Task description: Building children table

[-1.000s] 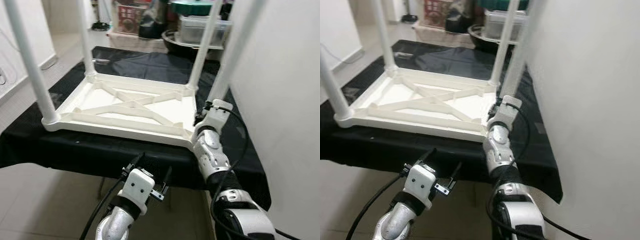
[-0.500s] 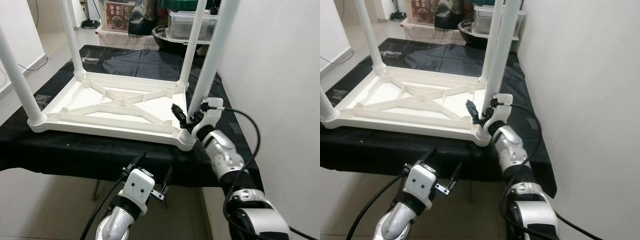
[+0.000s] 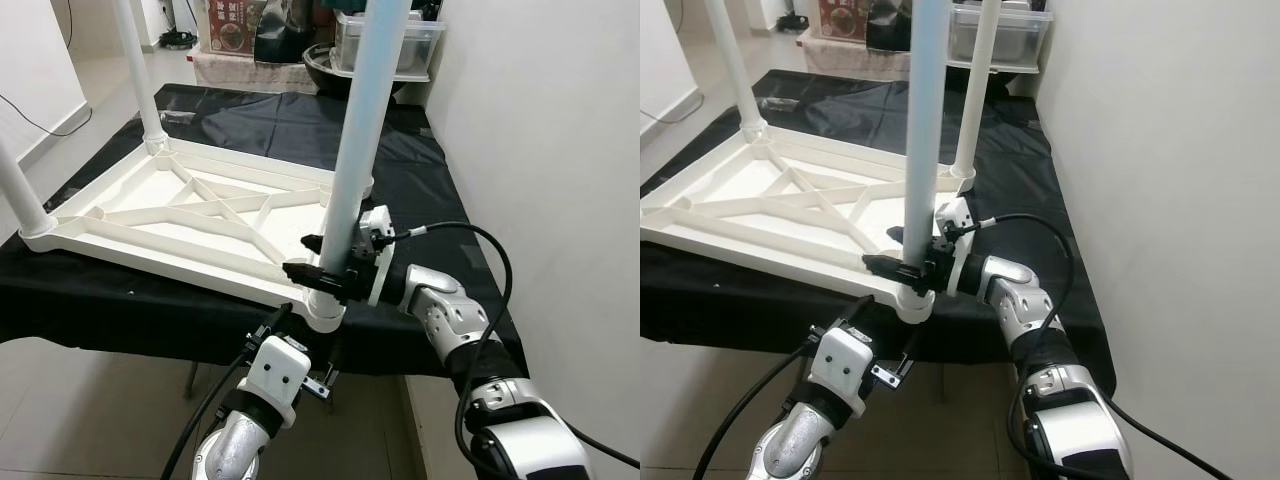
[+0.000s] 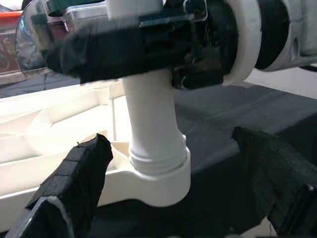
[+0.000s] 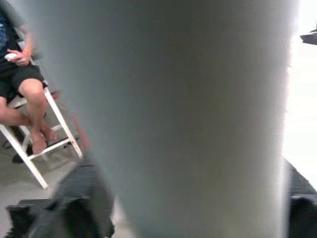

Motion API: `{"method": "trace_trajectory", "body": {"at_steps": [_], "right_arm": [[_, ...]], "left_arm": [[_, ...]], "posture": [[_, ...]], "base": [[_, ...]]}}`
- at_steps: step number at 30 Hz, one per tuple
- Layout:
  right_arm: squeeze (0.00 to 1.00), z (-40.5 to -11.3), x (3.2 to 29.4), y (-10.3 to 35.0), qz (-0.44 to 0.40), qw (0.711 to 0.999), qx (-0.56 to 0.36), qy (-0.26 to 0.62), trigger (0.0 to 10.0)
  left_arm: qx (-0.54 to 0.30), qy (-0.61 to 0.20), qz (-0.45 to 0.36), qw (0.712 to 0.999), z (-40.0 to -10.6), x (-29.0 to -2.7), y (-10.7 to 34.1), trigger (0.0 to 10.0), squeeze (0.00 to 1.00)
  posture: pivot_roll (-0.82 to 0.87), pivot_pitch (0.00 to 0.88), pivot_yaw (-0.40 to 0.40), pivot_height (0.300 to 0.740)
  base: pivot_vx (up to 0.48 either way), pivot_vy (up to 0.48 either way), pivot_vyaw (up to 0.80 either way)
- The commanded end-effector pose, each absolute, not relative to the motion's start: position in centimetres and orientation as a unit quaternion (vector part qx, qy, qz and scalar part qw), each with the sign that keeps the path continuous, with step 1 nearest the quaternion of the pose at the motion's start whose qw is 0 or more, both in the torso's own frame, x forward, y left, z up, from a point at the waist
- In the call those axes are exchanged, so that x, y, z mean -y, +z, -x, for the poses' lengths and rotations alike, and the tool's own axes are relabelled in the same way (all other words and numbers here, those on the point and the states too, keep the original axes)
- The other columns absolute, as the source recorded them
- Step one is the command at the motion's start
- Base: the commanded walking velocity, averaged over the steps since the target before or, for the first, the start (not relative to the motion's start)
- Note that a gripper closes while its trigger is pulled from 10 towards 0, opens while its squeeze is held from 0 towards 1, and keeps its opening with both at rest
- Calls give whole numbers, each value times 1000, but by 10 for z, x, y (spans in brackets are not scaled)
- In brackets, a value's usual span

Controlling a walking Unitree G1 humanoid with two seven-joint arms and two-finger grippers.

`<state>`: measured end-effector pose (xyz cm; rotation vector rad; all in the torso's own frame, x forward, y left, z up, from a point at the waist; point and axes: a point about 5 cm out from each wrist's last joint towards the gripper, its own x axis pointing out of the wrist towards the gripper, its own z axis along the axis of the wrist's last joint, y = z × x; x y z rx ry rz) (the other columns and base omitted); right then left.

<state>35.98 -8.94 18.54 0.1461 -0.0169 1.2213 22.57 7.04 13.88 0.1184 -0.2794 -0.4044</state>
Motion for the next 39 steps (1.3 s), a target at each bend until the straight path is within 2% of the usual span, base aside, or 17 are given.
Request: {"method": "trace_trajectory", "body": {"at_steps": [1,7,10,11,13,15,16,17,18,20,27,29,33,34,36,37,39], "right_arm": [[0,-361,83,185,-62,817,7,573,0],[0,-370,89,185,-79,862,10,500,0],[0,-379,99,186,-88,902,24,421,0],[0,-389,113,186,-83,949,33,303,0],[0,-389,113,186,-83,949,33,303,0],[0,-397,144,184,-108,988,41,106,0],[0,-397,144,184,-108,988,41,106,0],[0,-396,163,178,-117,992,36,-13,0],[0,-396,163,178,-117,992,36,-13,0],[0,-387,180,167,-125,979,25,-160,0],[0,-380,163,156,-139,969,0,-205,0],[0,-382,138,154,-154,974,-6,-166,10000],[0,-383,125,159,-151,980,12,-126,10000],[1000,-385,121,164,-152,982,27,-106,10000],[1000,-388,115,175,-146,986,55,-54,10000],[0,-389,107,181,-167,984,60,19,10000],[0,-389,98,185,-195,974,64,98,10000]], "left_arm": [[125,-201,-61,970,-225,-69,134,10000,0],[124,-202,-62,970,-225,-69,134,10000,0],[124,-201,-61,970,-225,-69,134,10000,0],[123,-201,-61,970,-225,-69,134,10000,0],[123,-201,-61,970,-225,-69,134,10000,0],[123,-202,-61,970,-225,-70,134,10000,0],[123,-202,-61,970,-225,-70,134,10000,0],[122,-202,-62,970,-225,-70,134,10000,0],[122,-202,-62,970,-225,-70,134,10000,0],[121,-203,-63,970,-225,-70,133,10000,0],[121,-202,-63,970,-225,-70,133,10000,0],[121,-202,-64,970,-226,-70,133,10000,0],[121,-202,-64,970,-226,-70,133,10000,0],[121,-202,-63,970,-226,-70,133,10000,0],[121,-201,-63,970,-225,-70,132,10000,0],[121,-201,-63,970,-225,-69,132,10000,0],[121,-202,-62,970,-225,-69,132,10000,0]], "posture": [[115,109,-92,740],[113,110,-88,740],[112,113,-87,740],[112,113,-86,740],[112,113,-86,740],[107,114,-83,740],[107,114,-83,740],[107,113,-83,740],[107,113,-83,740],[111,115,-83,740],[111,112,-84,740],[110,107,-85,740],[112,104,-87,740],[111,101,-89,740],[107,97,-88,740],[106,96,-89,740],[106,96,-89,740]], "base": [[0,0,0],[0,0,0],[0,0,0],[0,0,0],[0,0,0],[0,0,0],[0,0,0],[0,0,0],[0,0,0],[0,0,0],[0,0,0],[0,0,0],[0,0,0],[0,0,0],[0,0,0],[0,0,0],[0,0,0]]}}
